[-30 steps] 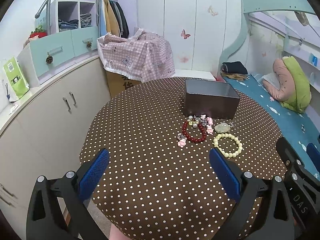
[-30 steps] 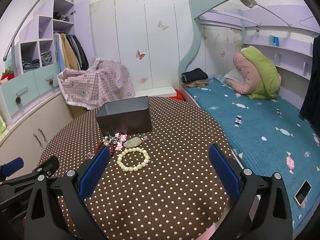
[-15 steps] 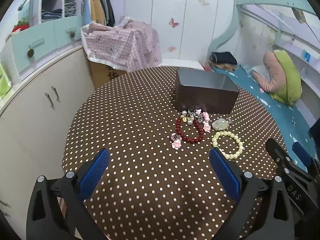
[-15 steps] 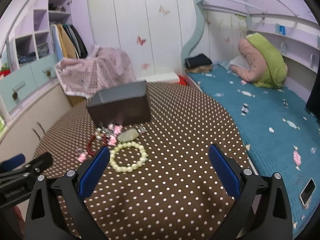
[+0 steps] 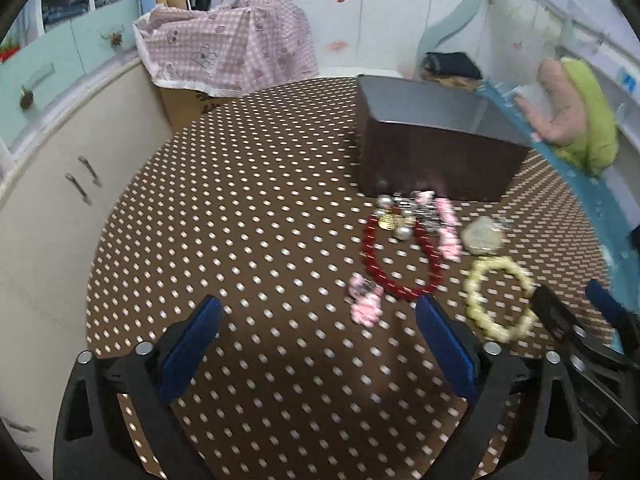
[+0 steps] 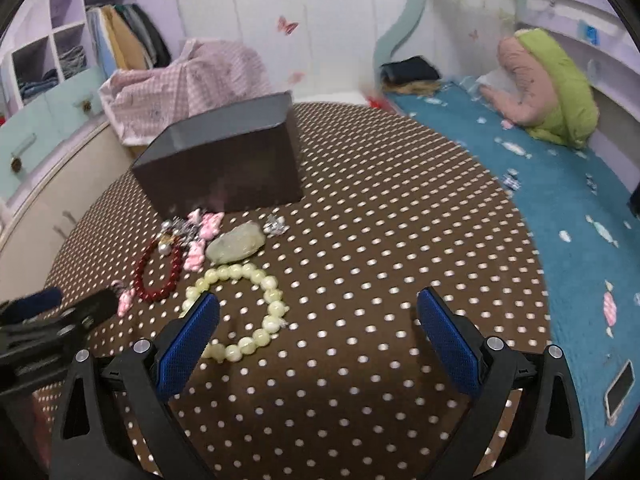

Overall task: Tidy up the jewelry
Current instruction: 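Grasp the pink bunny charm with the left tool while the right tool grasps the cream bead bracelet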

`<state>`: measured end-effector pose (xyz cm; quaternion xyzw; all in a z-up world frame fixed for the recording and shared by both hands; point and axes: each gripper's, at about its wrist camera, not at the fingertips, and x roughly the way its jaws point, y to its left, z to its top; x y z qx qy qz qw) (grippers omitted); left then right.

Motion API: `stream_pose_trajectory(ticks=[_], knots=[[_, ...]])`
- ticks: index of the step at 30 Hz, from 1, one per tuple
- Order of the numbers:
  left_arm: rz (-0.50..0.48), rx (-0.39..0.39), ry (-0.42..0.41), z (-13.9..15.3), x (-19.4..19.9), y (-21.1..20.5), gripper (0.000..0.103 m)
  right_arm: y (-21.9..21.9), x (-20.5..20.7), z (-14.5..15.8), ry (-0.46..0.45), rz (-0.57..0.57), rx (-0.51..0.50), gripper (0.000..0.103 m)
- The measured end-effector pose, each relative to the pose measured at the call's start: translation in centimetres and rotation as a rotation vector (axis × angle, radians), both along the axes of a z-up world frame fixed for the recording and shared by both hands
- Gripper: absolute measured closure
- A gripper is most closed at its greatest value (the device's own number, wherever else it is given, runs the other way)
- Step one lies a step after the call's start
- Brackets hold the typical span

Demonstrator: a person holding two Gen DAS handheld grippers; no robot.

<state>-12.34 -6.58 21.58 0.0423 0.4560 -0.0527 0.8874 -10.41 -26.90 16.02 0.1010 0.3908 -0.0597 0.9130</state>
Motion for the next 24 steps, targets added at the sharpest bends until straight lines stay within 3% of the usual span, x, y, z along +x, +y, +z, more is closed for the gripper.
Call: stream_pose_trajectory(ticks=[4, 6, 7, 8, 10, 12, 14, 16, 18, 24], knots=[[-0.016, 0.016, 0.050, -1.2, 0.7, -0.2, 0.030, -0.1, 0.7, -0.6, 0.026, 0.016, 0.030, 0.007], [-0.020, 0.009, 0.037, -1.4, 0.7, -0.4, 0.037, -0.2, 1.0, -0.8, 0.038, 0.025, 0.053, 0.007], [-0.039, -0.020, 0.033, -1.3, 0.7, -0.4, 0.052, -0.1, 1.0, -0.8, 0.037, 0.027, 0.053, 0.007], [-0.050, -0.049, 0.023, -1.2, 0.7, -0.2, 0.059, -0.1, 1.2, -0.8, 0.037, 0.035, 0.048, 0.007], [-0.051, -0.033, 0.005, -1.1, 0.8, -0.1, 0.086, 0.5, 1.5, -0.6, 0.034, 0.089, 0.047, 0.007], [-0.065, -0.047, 0.006, -1.1, 0.8, 0.4, 0.088, 1.5, 1.8, -0.8, 0.042, 0.163, 0.037, 0.007], [-0.085, -0.127, 0.033, -1.0, 1.0, 1.3, 0.088, 2.5, 2.1, -1.0, 0.065, 0.198, -0.001, 0.007], [-0.084, -0.159, 0.048, -1.0, 1.1, 2.0, 0.088, 3.4, 2.2, -1.0, 0.075, 0.239, -0.039, 0.008], [-0.080, -0.151, 0.047, -1.0, 1.1, 2.5, 0.088, 4.0, 2.3, -1.1, 0.089, 0.257, -0.087, 0.008], [-0.103, -0.181, 0.056, -0.7, 0.6, 3.4, 0.088, 3.8, 3.0, -0.8, 0.091, 0.237, -0.118, 0.025]])
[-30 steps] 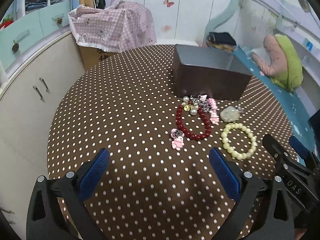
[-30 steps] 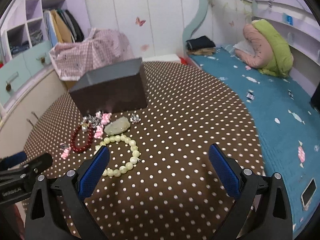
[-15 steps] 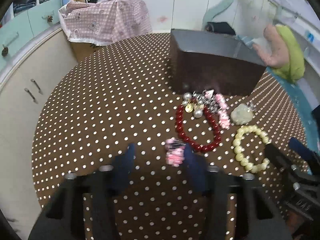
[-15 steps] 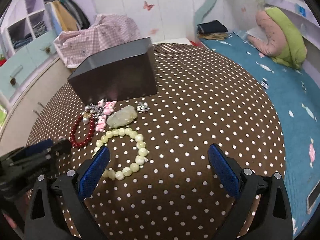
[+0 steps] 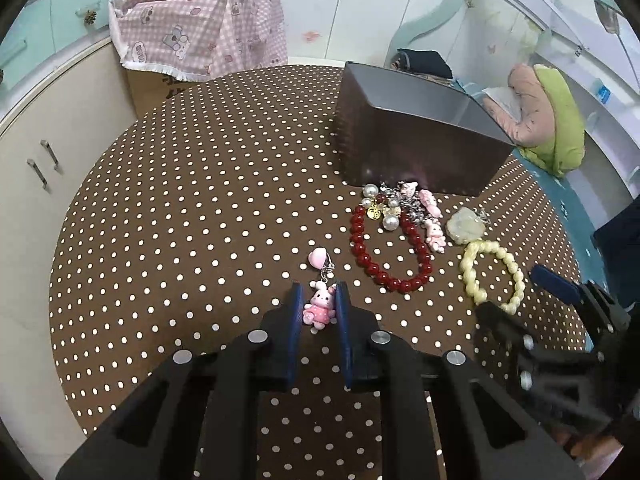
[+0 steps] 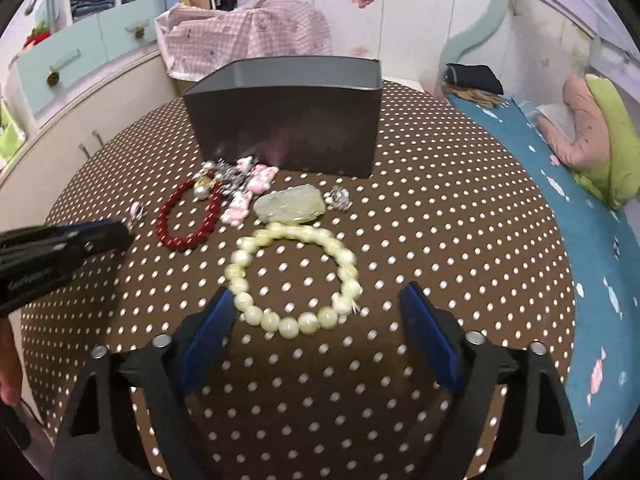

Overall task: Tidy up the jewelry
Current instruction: 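Grasp the pink bunny charm with the left tool while the right tool grasps the cream bead bracelet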

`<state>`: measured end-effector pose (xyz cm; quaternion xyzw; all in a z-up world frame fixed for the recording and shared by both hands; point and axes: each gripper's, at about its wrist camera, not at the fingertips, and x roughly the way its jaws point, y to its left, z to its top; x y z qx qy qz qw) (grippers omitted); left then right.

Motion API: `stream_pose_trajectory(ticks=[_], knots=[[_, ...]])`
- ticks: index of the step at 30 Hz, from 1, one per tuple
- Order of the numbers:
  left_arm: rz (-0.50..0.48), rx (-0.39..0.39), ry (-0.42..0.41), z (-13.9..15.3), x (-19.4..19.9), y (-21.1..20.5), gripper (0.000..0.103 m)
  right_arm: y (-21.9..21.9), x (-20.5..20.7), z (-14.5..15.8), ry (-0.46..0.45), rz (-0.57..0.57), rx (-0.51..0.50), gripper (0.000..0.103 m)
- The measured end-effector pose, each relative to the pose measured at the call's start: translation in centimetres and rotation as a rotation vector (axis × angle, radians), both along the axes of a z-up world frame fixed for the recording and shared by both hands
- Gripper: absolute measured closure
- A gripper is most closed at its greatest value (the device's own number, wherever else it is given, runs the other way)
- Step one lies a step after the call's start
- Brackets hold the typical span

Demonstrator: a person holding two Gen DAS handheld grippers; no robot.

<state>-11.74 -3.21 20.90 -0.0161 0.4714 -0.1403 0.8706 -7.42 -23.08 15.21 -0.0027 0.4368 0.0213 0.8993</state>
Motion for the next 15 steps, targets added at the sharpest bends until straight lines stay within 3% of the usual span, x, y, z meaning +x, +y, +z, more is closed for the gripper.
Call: stream_pose_trajectory(ticks=[2, 7, 15], knots=[[-0.007, -0.009, 0.007, 0.1, -0.1, -0.2, 0.088, 0.2, 0.3, 0.3, -0.004, 0.020, 0.005, 0.049], [-0.016, -0.019, 0.029, -0.2, -0.1, -1.4, 0.088, 0.5, 1.4, 0.7, -0.007, 0.063, 0.033, 0.081], [-0.033, -0.046, 0.013, 1.3, -1.2, -1.6, 0.088, -0.5, -0.5, 0.9, 0.022, 0.036, 0.150, 0.084]])
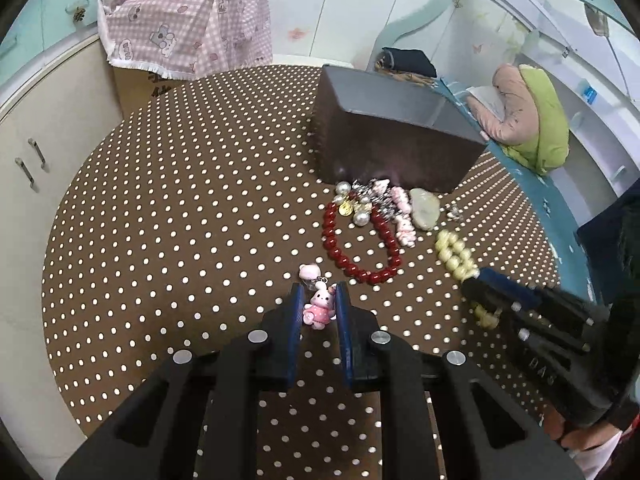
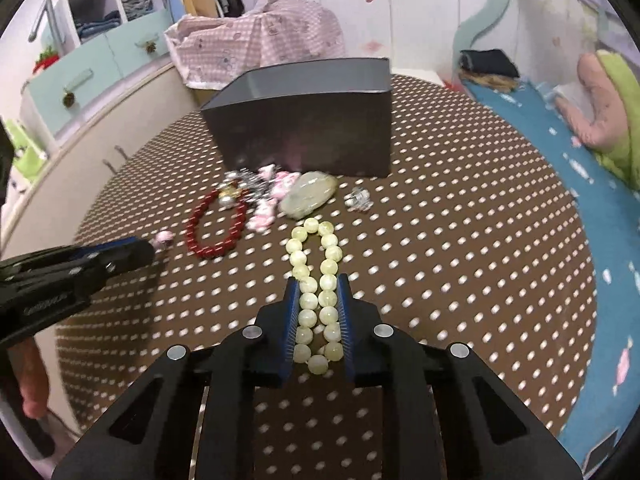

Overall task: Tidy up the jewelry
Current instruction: 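Grasp the pink bunny charm with the left tool while the right tool grasps the cream bead bracelet, then carry both items into the grey tin box and open both tools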

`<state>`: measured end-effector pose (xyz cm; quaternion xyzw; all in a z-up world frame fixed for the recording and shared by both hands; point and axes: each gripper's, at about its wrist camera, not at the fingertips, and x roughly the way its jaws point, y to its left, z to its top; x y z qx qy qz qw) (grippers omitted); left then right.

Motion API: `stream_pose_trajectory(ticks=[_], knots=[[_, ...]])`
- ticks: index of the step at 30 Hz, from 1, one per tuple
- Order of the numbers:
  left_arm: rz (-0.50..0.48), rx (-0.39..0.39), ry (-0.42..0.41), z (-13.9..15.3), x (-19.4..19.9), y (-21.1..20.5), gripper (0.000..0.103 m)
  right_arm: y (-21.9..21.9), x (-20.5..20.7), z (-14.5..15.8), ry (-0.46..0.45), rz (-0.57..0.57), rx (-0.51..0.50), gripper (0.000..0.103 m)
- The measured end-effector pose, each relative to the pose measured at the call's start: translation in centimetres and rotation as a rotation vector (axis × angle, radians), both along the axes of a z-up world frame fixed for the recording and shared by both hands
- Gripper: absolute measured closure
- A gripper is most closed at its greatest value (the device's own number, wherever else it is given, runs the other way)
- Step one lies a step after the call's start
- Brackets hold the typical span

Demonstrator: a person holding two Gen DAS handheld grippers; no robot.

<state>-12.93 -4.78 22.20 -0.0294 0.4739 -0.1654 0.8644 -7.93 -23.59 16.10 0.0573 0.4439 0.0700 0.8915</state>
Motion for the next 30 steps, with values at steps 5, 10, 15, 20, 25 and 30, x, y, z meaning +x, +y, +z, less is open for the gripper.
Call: stream_pose_trajectory(ticks=[5, 10, 15, 20, 25, 30], knots=[[-0.003, -0.017, -0.012, 1.6, -0.2, -0.1, 0.088, 0.8, -1.2, 0.6, -0.010, 0.014, 0.027, 0.084], [-0.010, -0.024, -0.038, 3.3, -0.6, -0.2, 0.088, 0.6, -2.0, 2.3, -0.040, 0.019, 0.046, 0.101], [-0.017, -0.032, -0.065, 5.0, -0.6, -0.4, 0.088, 0.3, -1.3, 3.9, -0.064, 0.013, 0.026, 0.100], [-0.008, -0.030, -0.065, 5.3, -0.6, 0.0, 0.088, 1.0, -1.0, 3.7, -0.036, 0.048, -0.005, 0.084], [-0.004, -0.013, -0.048, 4.8, -0.9, 0.3, 0.088, 1.3, -0.7, 1.0, 0.014, 0.013, -0.055, 0.032], [0.007, -0.024, -0.025, 4.2, -0.6, 0.8, 0.088, 1.2, -1.0, 0.0, -0.019, 0.029, -0.102, 0.089]])
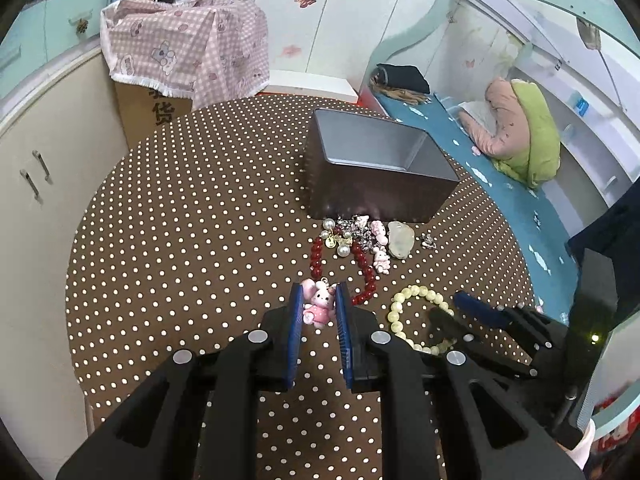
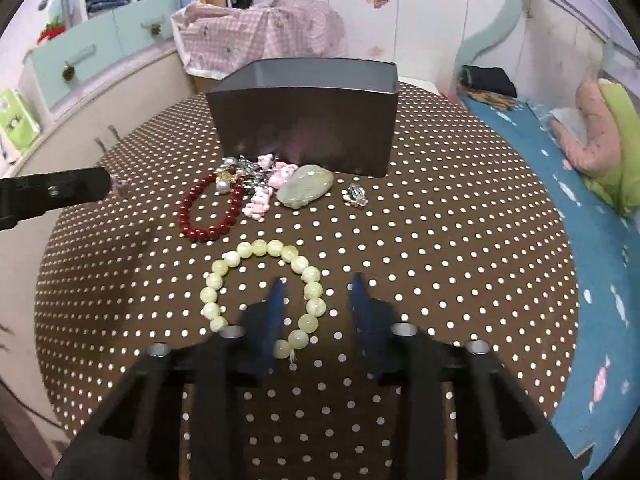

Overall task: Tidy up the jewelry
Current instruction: 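Carry both items into the grey tin box and open both tools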

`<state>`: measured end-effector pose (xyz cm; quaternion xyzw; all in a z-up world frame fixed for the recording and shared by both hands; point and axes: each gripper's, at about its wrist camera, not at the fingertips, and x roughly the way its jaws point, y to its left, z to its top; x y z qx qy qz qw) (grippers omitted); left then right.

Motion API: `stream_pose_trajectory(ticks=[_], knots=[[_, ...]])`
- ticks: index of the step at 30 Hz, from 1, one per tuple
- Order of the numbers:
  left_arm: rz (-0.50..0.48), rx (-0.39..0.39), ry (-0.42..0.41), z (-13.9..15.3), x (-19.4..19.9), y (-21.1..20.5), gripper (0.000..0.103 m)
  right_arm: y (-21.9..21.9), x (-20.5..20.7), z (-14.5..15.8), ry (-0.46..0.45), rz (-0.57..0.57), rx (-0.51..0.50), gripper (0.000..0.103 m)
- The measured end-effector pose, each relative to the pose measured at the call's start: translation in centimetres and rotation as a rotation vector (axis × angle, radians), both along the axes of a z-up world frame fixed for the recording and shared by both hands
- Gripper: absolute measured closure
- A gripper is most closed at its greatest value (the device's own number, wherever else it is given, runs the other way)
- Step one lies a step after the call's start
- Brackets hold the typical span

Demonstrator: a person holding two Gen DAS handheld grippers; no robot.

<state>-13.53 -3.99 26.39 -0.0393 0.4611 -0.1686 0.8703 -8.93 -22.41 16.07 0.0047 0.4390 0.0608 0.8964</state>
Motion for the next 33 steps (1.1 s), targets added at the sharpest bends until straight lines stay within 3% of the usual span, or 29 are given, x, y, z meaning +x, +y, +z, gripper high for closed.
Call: stream_pose_trajectory(ticks=[1, 10, 24, 33], knots=[[0.002, -0.002, 0.005, -0.1, 0.1, 0.1, 0.088, -0.3, 0.0, -0.1, 0.007, 0.008, 0.020, 0.093], [-0.007, -0.019, -0.022, 1.1, -0.1, 0.1, 0.088, -2.0, -0.3, 1.2, -0.002, -0.022, 0.069, 0.093], [-0.042, -0.066, -0.129, 6.1, 1.5, -1.0, 0.088, -2.9, 1.2, 10.1, -0.181, -0.055, 0.104, 0.093], [-0.087, -0.089, -0.191, 10.4, 4.7, -3.0, 0.088, -4.0, 3.7, 16.1, -0.292, -0.080, 0.122, 0.093]])
